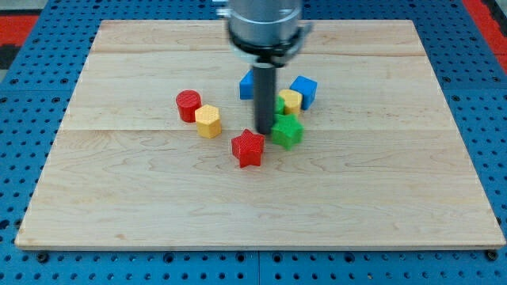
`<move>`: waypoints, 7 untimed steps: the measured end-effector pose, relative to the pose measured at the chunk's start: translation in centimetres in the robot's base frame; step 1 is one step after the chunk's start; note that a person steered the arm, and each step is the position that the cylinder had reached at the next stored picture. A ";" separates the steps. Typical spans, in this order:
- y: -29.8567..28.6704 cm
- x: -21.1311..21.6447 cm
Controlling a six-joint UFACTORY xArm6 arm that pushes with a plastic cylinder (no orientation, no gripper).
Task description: Push the blue cube into the blue triangle
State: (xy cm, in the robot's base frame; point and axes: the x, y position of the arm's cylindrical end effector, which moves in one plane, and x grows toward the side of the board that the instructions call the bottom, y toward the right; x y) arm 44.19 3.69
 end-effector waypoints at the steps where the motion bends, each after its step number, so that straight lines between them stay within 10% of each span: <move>1: 2.7 0.1; 7: 8.7 5.8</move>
State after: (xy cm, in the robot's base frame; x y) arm 49.95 12.36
